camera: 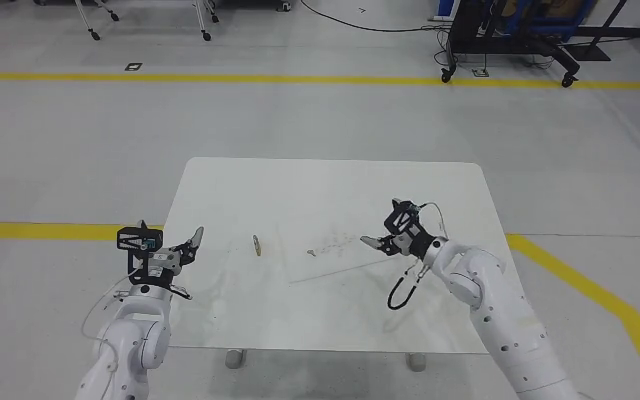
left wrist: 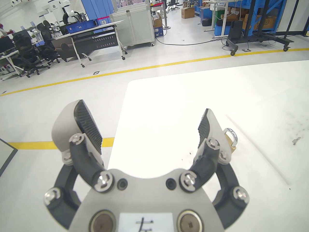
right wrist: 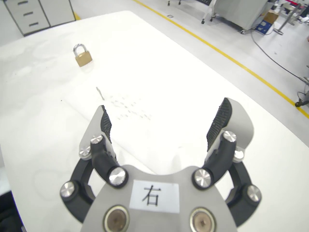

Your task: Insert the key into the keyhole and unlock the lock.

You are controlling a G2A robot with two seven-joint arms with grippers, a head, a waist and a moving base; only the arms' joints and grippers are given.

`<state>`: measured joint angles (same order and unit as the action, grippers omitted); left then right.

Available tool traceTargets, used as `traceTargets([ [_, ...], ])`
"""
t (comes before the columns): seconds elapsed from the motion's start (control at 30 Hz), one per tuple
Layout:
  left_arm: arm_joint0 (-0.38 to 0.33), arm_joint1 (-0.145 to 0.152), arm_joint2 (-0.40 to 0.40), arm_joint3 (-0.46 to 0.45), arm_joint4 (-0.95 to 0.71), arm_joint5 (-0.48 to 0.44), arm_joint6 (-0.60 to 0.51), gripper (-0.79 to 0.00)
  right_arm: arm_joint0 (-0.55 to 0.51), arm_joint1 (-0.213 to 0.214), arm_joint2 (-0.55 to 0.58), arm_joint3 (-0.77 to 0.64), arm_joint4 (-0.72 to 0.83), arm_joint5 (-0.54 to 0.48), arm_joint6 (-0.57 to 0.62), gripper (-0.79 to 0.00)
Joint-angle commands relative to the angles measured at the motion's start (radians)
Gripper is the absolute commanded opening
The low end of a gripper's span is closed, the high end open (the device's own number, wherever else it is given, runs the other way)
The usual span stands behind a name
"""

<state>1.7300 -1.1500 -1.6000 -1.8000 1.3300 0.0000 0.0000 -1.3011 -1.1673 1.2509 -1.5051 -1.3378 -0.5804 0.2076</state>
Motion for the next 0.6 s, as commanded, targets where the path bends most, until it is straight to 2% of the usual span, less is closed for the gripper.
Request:
traceTargets([
  [0.0,0.0,0.0,0.0,0.0,0.0,0.0,0.0,0.0,0.09,-0.012,-0.075,0.082,-0.047,-0.013,-0.013,0.0],
  [0.17,0.0,0.0,0.0,0.0,0.0,0.0,0.0,0.0,0.192,-0.03,-0.16,0.207,-0.098,-0.065,-0.133,0.0],
  [0.3,0.0,0.0,0.0,0.0,0.0,0.0,0.0,0.0,0.277,-0.04,-0.25,0.285,-0.197,-0.209,-0.26,0.0],
  [0.4,0.0,0.0,0.0,0.0,0.0,0.0,0.0,0.0,0.349,-0.057,-0.317,0.389,-0.228,-0.268,-0.328,0.0],
  [0.47,0.0,0.0,0.0,0.0,0.0,0.0,0.0,0.0,0.399,-0.075,-0.365,0.465,-0.22,-0.311,-0.367,-0.111],
  [0.57,0.0,0.0,0.0,0.0,0.0,0.0,0.0,0.0,0.471,-0.108,-0.441,0.57,-0.221,-0.355,-0.395,-0.095],
])
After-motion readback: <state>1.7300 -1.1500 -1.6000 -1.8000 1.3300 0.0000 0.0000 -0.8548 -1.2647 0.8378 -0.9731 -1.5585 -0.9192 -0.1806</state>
